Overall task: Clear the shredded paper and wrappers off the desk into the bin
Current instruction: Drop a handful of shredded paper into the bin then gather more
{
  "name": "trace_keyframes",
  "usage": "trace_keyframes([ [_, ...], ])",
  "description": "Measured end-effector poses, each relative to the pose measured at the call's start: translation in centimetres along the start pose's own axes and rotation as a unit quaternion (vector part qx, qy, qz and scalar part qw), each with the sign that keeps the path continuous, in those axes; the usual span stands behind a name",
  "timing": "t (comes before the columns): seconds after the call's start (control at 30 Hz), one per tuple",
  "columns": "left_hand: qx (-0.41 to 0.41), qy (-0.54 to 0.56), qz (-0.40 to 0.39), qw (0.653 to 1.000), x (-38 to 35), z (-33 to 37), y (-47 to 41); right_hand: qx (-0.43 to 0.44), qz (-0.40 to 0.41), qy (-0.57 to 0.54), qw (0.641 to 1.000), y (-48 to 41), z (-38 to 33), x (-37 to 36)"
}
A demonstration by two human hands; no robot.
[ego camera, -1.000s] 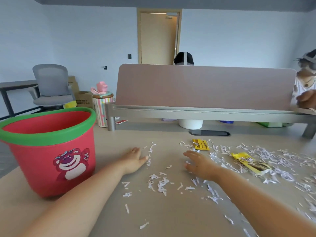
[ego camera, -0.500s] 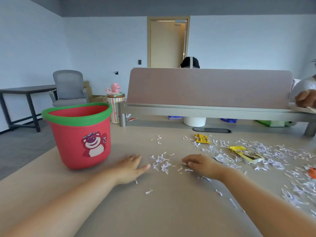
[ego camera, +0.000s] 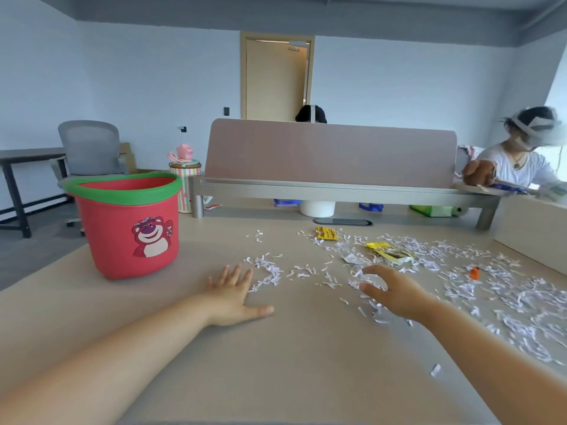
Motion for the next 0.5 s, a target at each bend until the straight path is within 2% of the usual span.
trace_keyframes([
  [0.27,0.048,0.030,0.049,0.997,1.7,5.1,-5.0,-0.078,0.014,0.010,0.997,5.4,2.3,0.5],
  [0.33,0.014,0.023,0.043,0.999,2.0,7.4,-6.0,-0.091,0.022,0.011,0.996,6.8,3.4,0.7],
  [0.5,-0.140,0.025,0.024,0.990,0.9,12.5,-6.0,-0.132,0.022,0.021,0.991,9.7,5.4,0.4],
])
Point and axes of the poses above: each hand's wrist, its own y-axis away from the middle knuckle, its own x-axis out of the back of the hand, z = x × y, the point moved 1 cm from there along -y, towards the middle knuckle, and after that the axes turned 12 degrees about -z, right-handed, at the moved point
